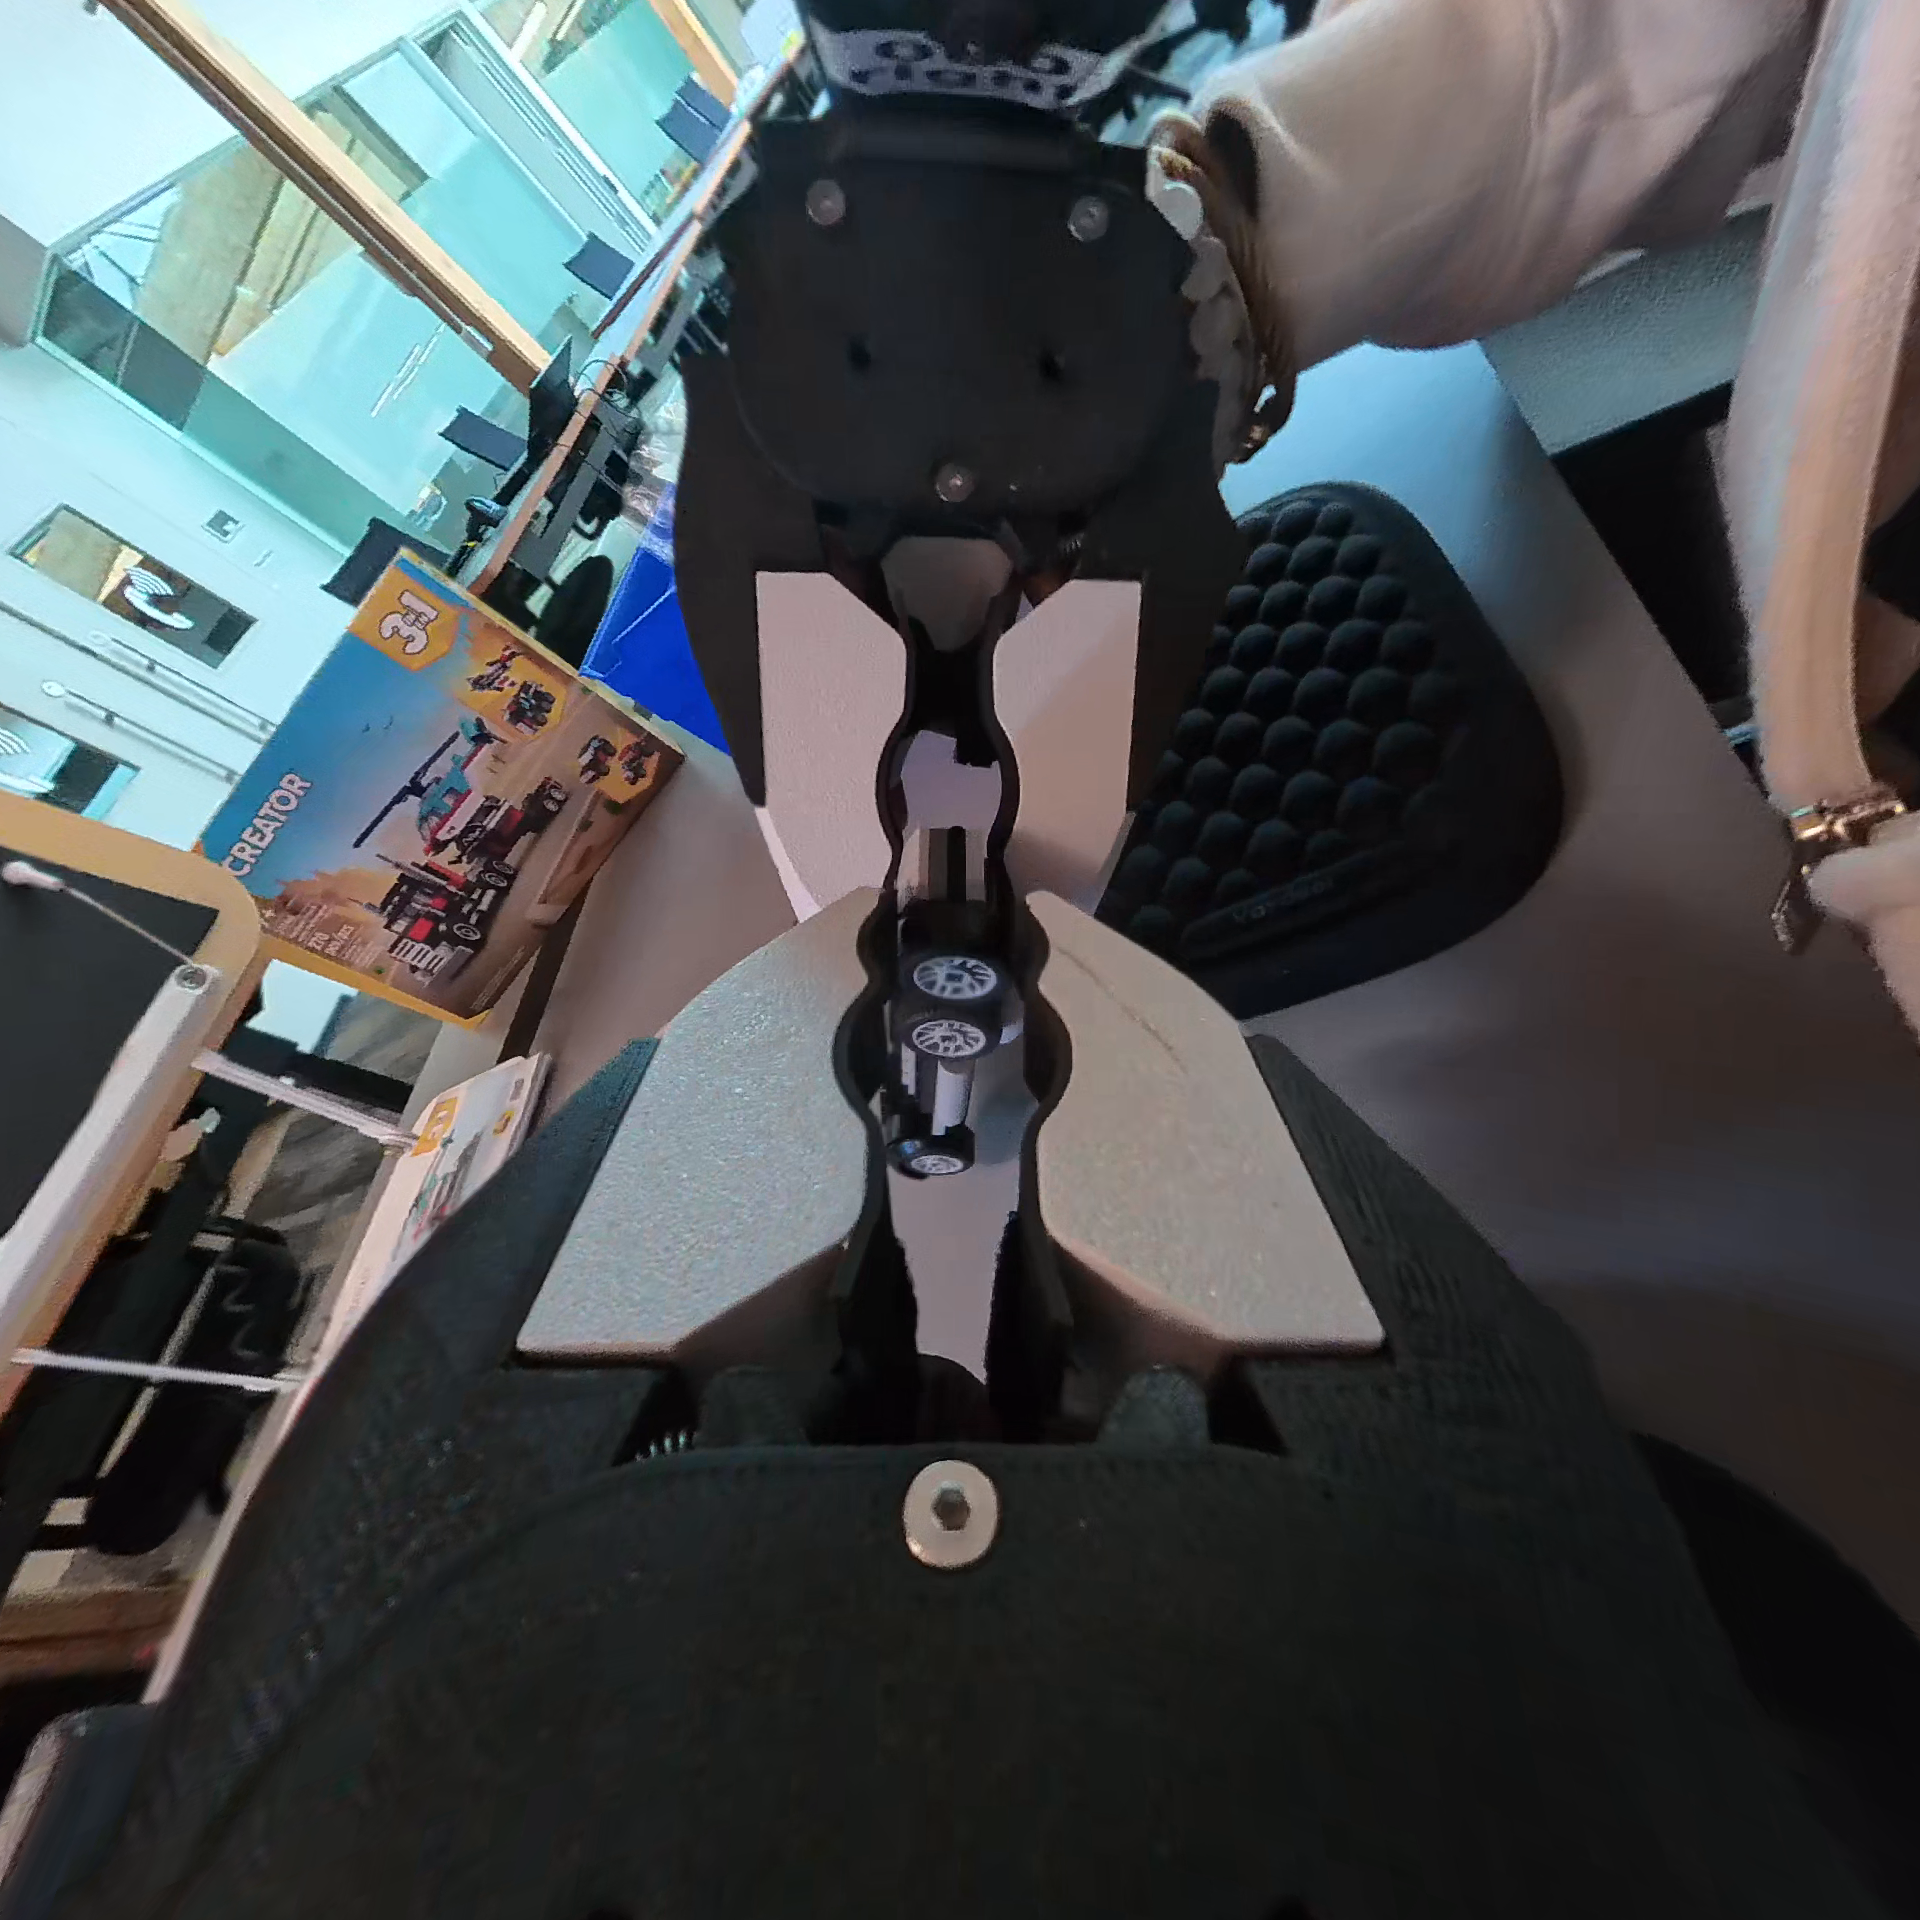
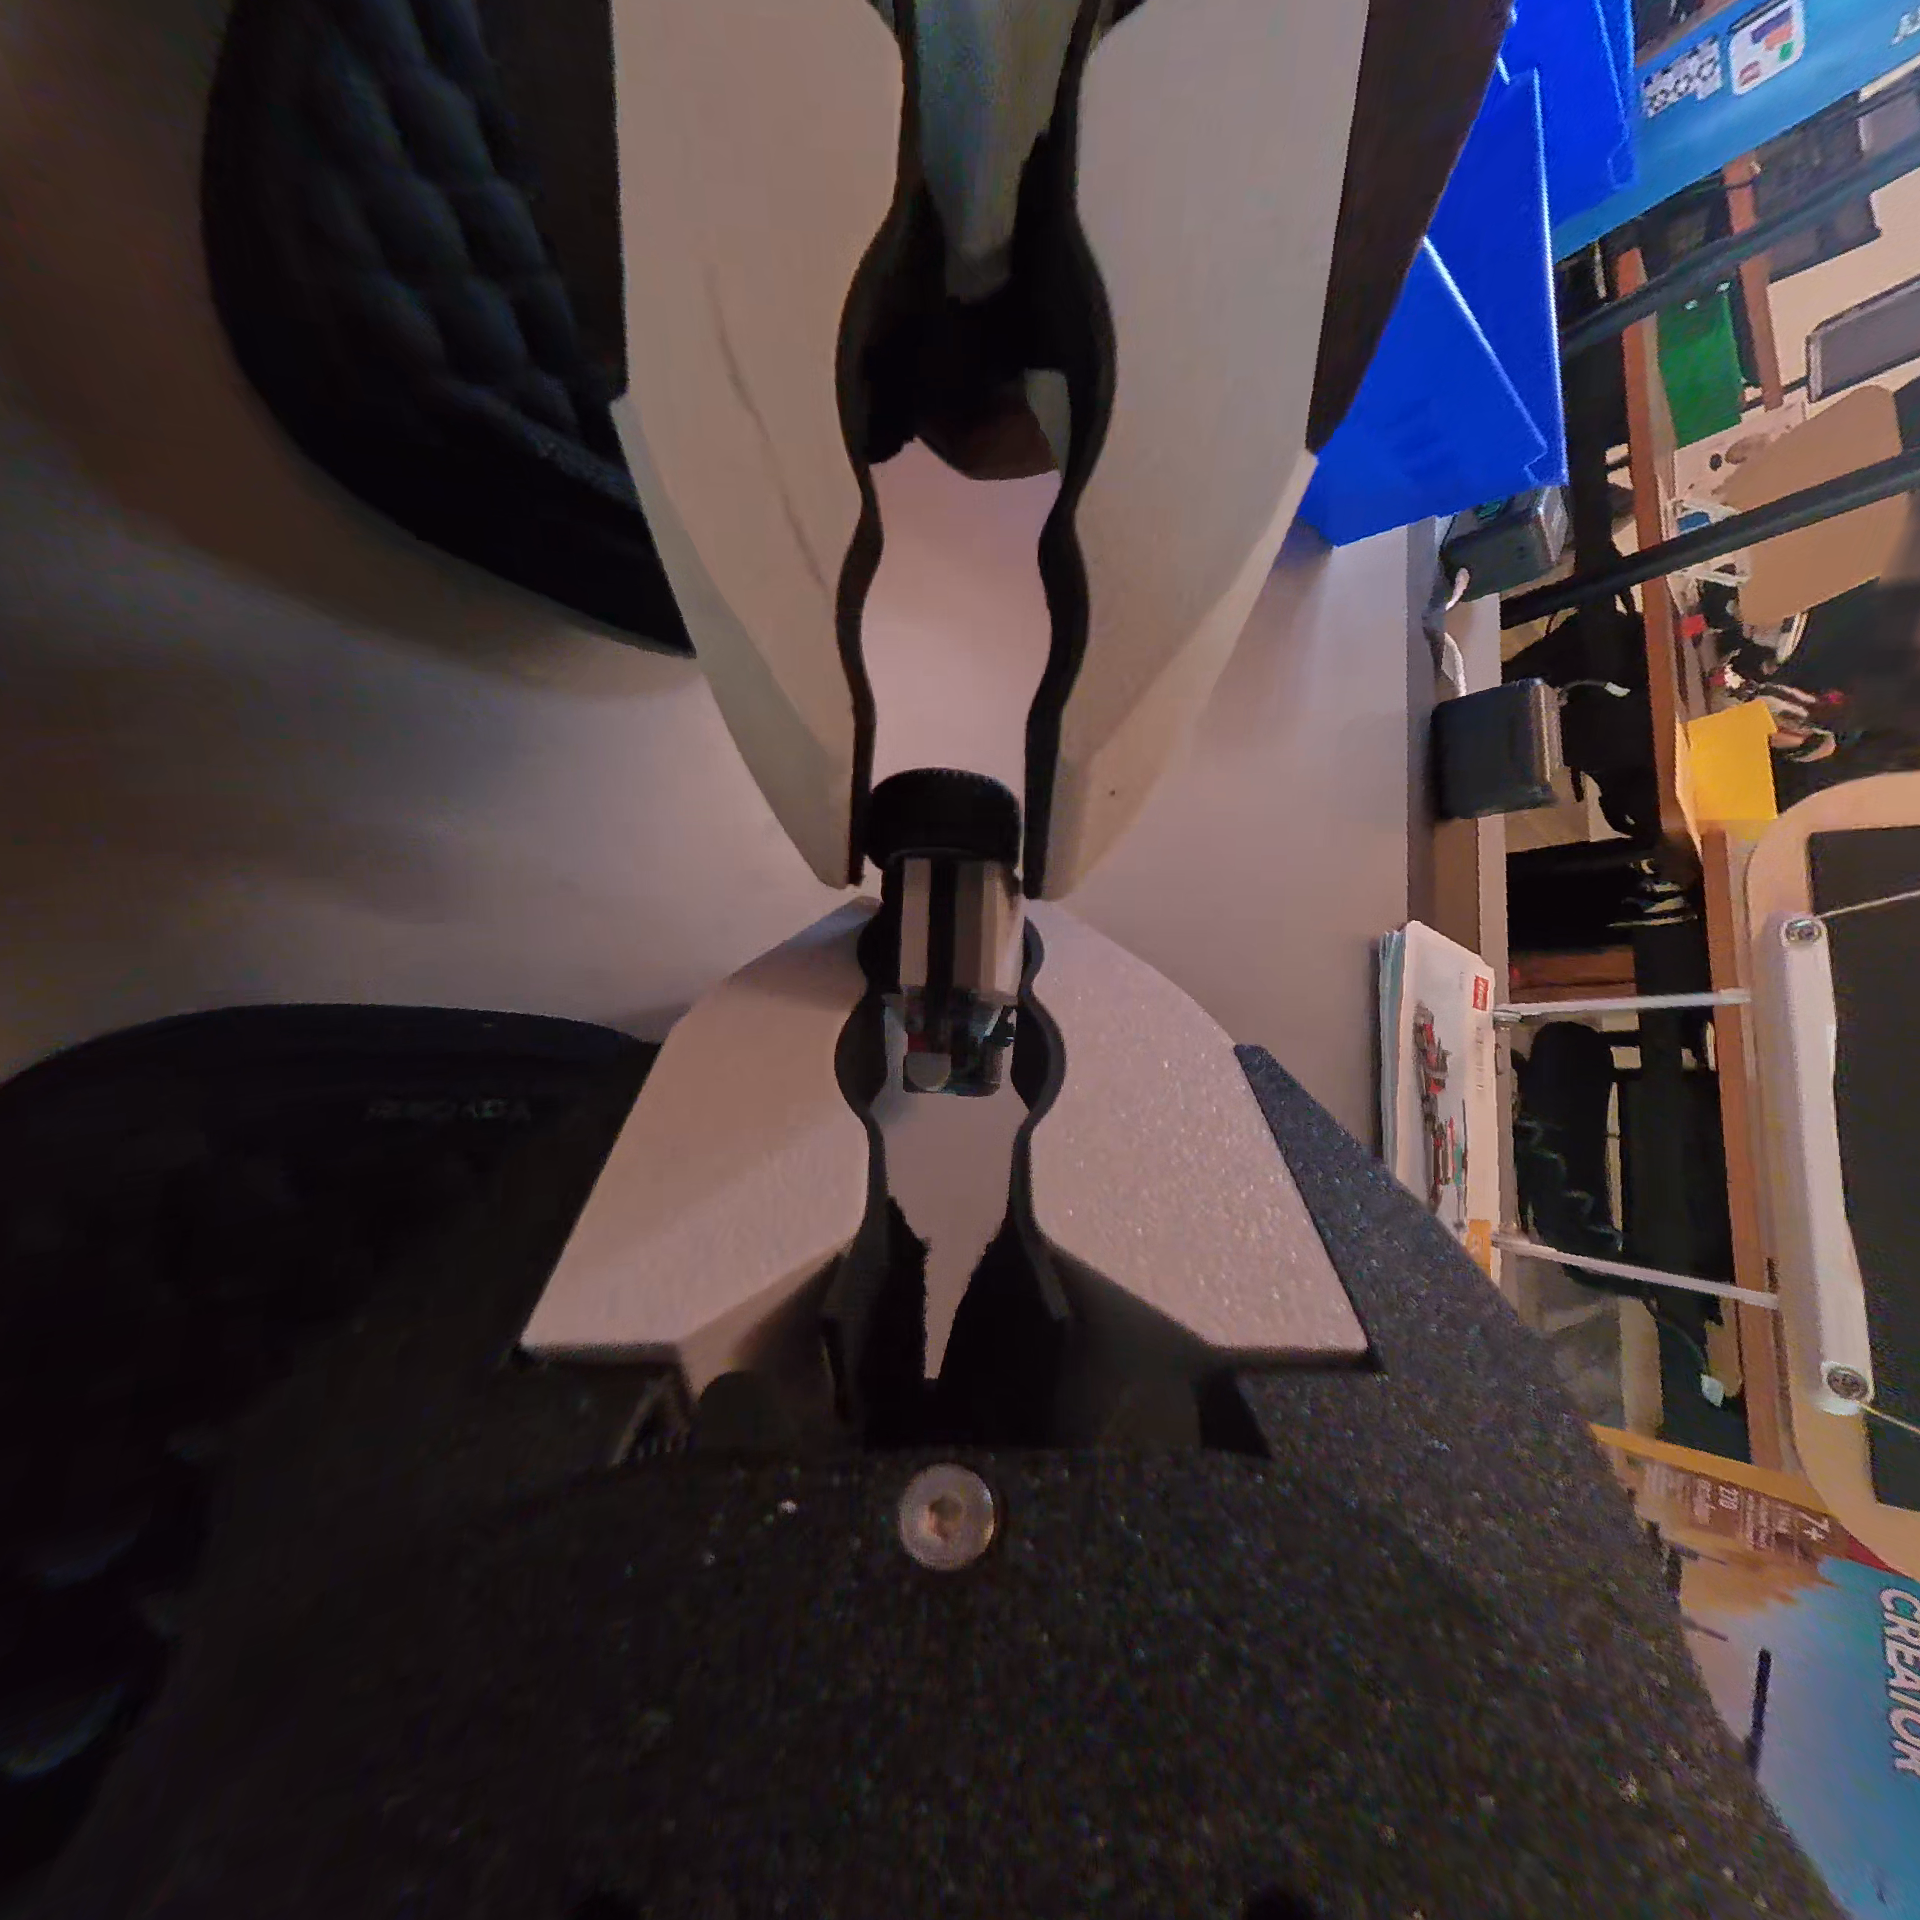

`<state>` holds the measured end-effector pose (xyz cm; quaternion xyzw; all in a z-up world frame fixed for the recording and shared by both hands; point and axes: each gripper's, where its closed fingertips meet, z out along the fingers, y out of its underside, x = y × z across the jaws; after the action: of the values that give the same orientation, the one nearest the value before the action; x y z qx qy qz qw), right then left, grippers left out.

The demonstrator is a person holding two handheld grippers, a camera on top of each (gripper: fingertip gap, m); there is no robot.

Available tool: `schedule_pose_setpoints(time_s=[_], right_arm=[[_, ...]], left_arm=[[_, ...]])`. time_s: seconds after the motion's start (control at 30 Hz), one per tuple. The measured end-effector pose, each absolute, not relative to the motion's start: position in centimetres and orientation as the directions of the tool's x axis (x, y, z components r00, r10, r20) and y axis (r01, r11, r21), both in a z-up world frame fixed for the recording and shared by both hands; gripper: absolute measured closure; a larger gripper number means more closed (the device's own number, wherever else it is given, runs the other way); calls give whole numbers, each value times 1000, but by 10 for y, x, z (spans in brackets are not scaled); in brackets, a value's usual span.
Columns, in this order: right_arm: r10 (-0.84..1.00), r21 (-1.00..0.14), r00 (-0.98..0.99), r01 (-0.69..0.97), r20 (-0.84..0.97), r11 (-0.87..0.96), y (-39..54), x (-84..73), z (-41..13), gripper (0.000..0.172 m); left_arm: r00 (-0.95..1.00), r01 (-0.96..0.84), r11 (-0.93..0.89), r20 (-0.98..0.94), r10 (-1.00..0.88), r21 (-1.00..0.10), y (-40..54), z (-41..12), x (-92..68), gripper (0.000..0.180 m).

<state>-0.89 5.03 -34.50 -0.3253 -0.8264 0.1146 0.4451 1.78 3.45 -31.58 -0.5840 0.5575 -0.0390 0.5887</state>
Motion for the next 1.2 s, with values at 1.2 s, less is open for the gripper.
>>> schedule_pose_setpoints(time_s=[1.2], right_arm=[[263,83,-372,700,890,710,113,23,-359,152]], left_arm=[[301,-802,295,-777,-552,-520,23,-316,31,162]])
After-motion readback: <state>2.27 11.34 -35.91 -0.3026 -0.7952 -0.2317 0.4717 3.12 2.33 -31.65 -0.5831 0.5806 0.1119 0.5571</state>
